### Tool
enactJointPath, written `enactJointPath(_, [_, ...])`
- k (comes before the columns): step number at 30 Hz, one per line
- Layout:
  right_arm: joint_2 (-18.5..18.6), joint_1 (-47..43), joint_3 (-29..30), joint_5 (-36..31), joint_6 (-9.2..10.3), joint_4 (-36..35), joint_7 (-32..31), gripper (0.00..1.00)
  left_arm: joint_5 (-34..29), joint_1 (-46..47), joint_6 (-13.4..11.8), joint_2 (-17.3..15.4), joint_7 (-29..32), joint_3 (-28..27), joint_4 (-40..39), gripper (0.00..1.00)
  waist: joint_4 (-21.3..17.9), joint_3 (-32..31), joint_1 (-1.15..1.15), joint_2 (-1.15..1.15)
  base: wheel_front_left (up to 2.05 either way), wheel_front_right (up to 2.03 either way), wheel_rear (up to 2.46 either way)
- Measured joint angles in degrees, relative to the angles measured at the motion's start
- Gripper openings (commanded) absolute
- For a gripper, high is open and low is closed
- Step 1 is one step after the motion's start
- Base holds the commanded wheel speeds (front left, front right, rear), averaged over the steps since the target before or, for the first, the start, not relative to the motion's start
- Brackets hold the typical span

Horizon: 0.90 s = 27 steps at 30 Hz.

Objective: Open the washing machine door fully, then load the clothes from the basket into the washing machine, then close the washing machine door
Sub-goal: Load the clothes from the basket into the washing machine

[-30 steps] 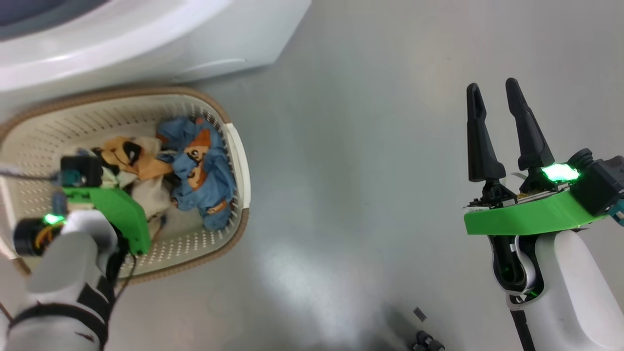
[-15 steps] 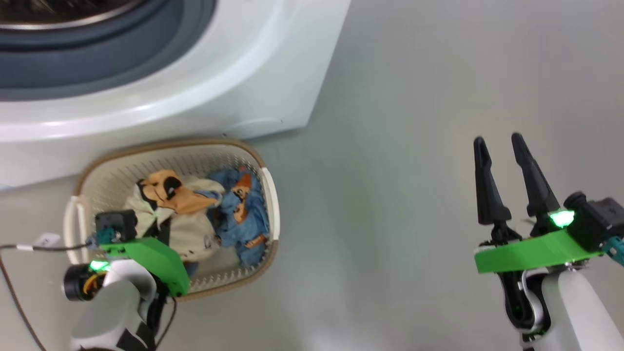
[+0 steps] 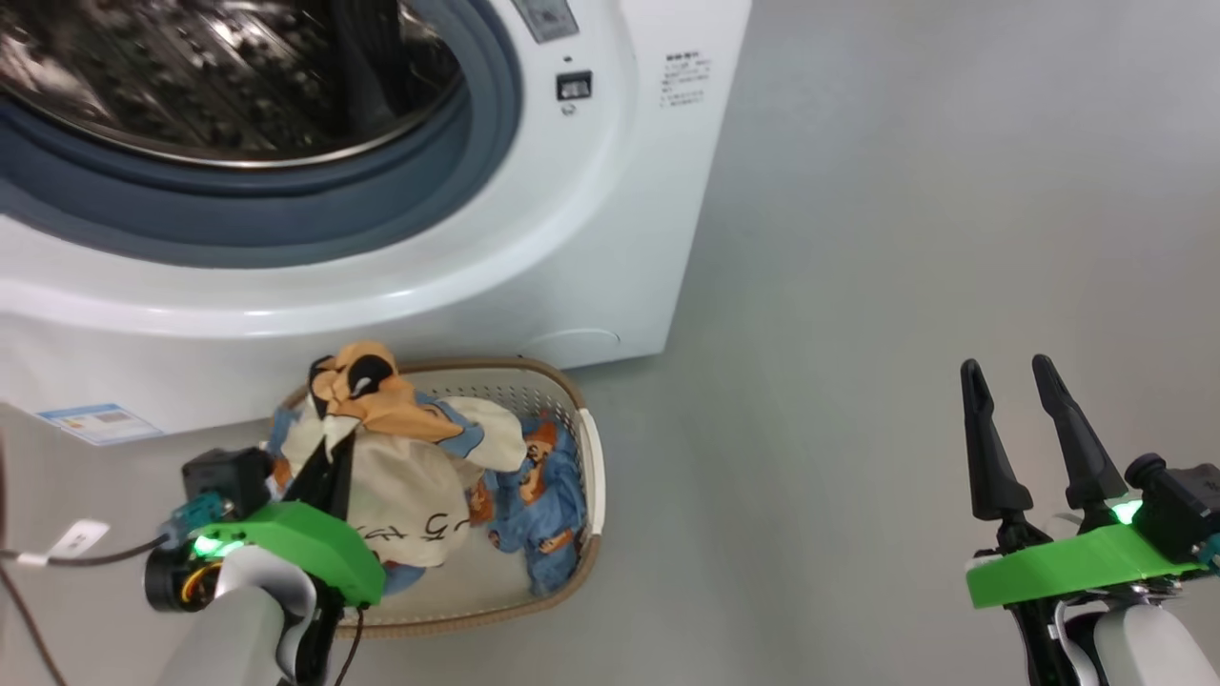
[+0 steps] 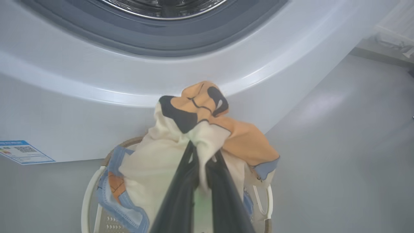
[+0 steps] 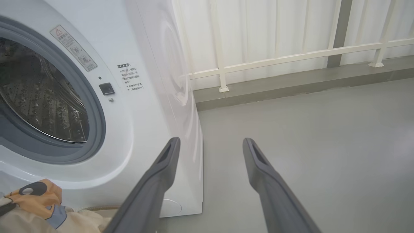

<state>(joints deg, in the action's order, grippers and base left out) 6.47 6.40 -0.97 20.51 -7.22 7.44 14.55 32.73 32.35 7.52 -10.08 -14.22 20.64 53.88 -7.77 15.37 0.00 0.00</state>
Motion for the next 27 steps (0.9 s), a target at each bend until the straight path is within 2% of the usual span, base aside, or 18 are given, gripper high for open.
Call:
enactJointPath(15, [0.92, -4.31, 2.86, -0.23, 0.0, -0.03, -0.01, 1.0, -4.87, -12.72, 0.0, -0.03, 0.0, -9.23, -18.73, 0.0, 2.49, -5.55, 0.0, 0.0, 0.0, 0.0, 0.0])
enactJointPath(27, [1.16, -9.11, 4.67, -0.4, 0.0, -0.16, -0.01, 1.0, -9.64, -22.99, -0.76, 2.56, -0.16, -15.1, -32.73, 0.0, 3.58, -8.53, 0.0, 0.0, 0.0, 0.0, 0.0])
